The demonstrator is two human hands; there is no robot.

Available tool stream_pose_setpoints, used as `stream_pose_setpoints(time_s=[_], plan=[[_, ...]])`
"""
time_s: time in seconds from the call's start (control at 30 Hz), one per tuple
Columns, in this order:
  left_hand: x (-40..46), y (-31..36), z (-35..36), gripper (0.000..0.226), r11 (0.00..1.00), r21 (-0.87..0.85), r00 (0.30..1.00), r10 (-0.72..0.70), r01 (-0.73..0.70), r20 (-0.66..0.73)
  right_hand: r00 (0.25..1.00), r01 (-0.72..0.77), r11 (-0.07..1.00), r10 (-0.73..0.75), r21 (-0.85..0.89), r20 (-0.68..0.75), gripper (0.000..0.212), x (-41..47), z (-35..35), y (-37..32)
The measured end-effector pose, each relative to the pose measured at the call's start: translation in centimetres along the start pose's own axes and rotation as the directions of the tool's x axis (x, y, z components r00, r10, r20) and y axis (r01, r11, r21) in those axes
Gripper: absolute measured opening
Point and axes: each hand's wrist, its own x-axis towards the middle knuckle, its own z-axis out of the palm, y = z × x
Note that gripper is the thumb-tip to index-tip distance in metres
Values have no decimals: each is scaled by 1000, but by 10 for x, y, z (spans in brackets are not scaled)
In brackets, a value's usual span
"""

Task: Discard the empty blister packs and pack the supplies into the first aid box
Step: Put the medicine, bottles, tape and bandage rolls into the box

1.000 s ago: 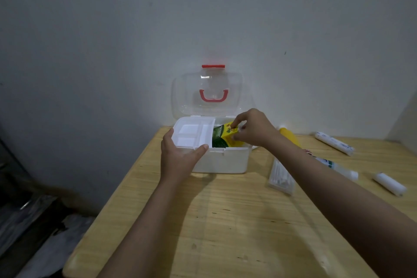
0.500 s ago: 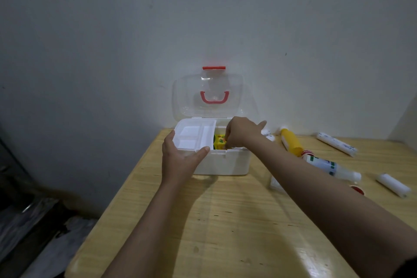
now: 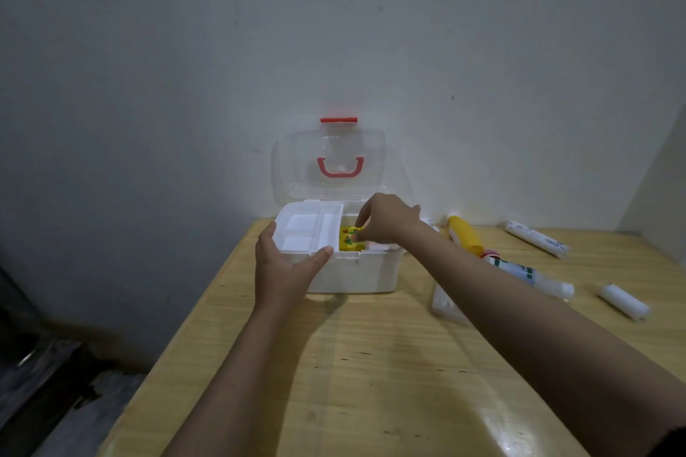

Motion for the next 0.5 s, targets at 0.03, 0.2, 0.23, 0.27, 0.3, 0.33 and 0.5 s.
stream_pose_setpoints(time_s=[0.03,0.2,0.23,0.27,0.3,0.33,0.5], plan=[[0,1,0,100,1000,-4,1000,-3,3,-1,997,49,996,-44,73,-65,23,-5,-7,4],[2,-1,0,101,1000,-29,1000,-7,7,-12,955,170,972,-122,162,-270,15,-35,-43,46],[2,-2,0,101,1000,-30,1000,-9,8,-17,956,160,977,-117,141,-270,15,-43,-49,57],[2,-2,0,101,999,-36,1000,-13,12,-24,960,136,984,-102,115,-260,15,-49,-53,69],[1,-3,1,101,999,-48,999,-17,16,-30,966,102,991,-79,86,-245,15,-56,-57,82],[1,-3,1,101,998,-63,999,-20,18,-35,975,60,997,-47,53,-219,16,-61,-60,95],[-3,-3,4,97,993,-120,999,-22,16,-46,985,-162,978,169,-129,38,36,-80,-70,145]])
